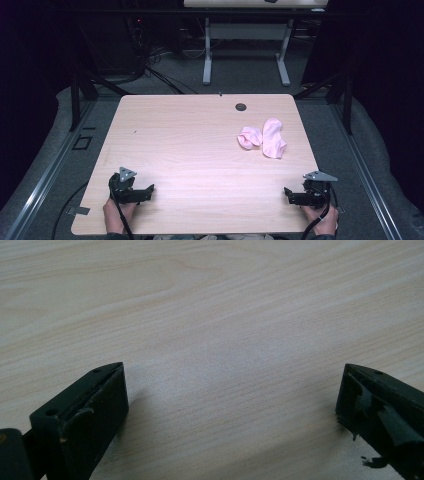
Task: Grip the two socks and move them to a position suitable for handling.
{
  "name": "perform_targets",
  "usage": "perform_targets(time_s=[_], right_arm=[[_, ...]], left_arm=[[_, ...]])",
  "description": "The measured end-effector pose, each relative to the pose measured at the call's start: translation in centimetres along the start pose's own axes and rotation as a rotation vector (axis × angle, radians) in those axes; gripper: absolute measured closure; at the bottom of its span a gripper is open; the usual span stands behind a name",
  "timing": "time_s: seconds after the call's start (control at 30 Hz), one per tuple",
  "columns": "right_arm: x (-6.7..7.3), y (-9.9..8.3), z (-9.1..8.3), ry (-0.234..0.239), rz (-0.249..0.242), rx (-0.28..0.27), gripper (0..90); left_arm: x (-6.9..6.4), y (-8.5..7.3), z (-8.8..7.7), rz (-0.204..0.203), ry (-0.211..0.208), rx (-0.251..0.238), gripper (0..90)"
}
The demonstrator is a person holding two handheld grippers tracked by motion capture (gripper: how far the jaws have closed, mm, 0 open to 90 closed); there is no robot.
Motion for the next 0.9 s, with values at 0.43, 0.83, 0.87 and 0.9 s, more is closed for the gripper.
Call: perform_targets(time_s=[0.43, 0.83, 0.87, 0.9], right_arm=[[-0.3, 0.2, 0.1, -0.014, 0.015, 0.016, 0.0], [1.4, 4.5, -0.8, 0.084, 0.002, -0.008, 0.0], [1.8, 5.3, -0.6, 0.111, -0.011, -0.008, 0.0], [2.1, 5.9, -0.5, 0.119, -0.019, -0.01, 0.0]], left_arm=[[-0.1, 0.0, 0.0, 0.001, 0.0, -0.003, 0.7], [-0.1, 0.0, 0.0, 0.004, -0.003, -0.005, 1.7], [-0.1, 0.0, 0.0, 0.001, -0.003, -0.007, 1.6], [-0.1, 0.0, 0.0, 0.002, -0.002, -0.007, 1.6]])
Point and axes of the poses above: each handheld gripper's, and its own axes: z roughly forward along the jaws, y roughly out of its top, x roughly to its left, the point moved 6 cm from there along z, roughly forward along the jaws, and after that the axes turned 4 degrees about z, right-handed, at the moved point
